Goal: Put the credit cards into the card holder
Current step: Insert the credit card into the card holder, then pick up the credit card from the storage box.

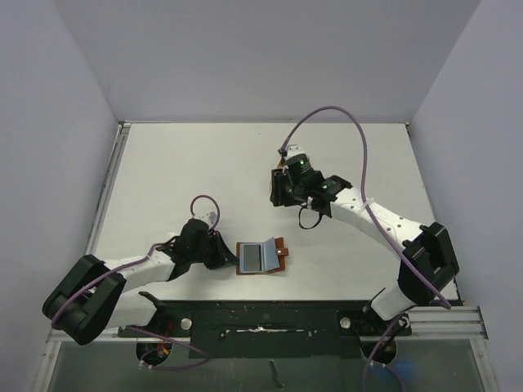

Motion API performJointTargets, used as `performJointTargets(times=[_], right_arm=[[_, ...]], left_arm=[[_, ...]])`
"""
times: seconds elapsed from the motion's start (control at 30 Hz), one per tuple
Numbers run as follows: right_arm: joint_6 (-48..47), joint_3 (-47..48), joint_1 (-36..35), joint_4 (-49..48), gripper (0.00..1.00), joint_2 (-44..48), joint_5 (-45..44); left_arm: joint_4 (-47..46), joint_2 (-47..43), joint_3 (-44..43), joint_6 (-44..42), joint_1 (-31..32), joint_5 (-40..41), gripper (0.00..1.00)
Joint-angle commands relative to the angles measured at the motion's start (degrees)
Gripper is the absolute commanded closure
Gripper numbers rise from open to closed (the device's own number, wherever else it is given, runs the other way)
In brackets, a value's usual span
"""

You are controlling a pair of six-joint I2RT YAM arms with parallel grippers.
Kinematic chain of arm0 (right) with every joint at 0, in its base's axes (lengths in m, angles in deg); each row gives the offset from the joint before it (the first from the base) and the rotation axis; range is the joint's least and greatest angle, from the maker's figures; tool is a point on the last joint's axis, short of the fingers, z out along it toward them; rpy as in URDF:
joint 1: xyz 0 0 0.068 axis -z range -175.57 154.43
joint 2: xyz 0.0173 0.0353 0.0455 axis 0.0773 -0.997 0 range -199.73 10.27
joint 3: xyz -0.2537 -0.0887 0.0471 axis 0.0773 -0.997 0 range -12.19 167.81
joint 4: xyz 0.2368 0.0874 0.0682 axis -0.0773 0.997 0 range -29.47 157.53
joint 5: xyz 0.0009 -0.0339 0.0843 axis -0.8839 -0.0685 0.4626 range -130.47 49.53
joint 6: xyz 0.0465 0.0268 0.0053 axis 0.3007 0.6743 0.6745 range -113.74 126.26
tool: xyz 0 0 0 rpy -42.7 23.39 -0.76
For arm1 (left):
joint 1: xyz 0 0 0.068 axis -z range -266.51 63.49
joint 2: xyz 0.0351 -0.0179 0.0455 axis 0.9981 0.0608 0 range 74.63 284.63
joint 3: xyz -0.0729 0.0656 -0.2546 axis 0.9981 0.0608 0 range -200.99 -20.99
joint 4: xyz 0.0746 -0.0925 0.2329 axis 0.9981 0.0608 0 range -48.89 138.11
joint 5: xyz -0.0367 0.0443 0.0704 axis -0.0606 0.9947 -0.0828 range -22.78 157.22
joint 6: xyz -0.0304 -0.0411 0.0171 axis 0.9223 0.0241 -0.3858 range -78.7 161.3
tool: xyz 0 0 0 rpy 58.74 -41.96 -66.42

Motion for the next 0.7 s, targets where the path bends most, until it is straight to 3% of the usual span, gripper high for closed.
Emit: performJointTargets(times=[0.0,0.37,0.67], right_arm=[[-12.7,6.8,5.6,1.7,0.61,-1.7,-5.8],[-33.2,19.6,13.1,0.2,0.51,-14.9,-11.9],[-42.1,30.0,15.1,-0.1,0.47,-26.2,-12.3]], left_arm=[[1.1,-1.1,-2.2,-1.8,0.3,0.1,1.00],[1.9,-2.1,-2.5,-2.1,0.2,-1.1,0.99],[1.3,-3.0,-2.0,-1.9,0.3,-1.7,0.99]])
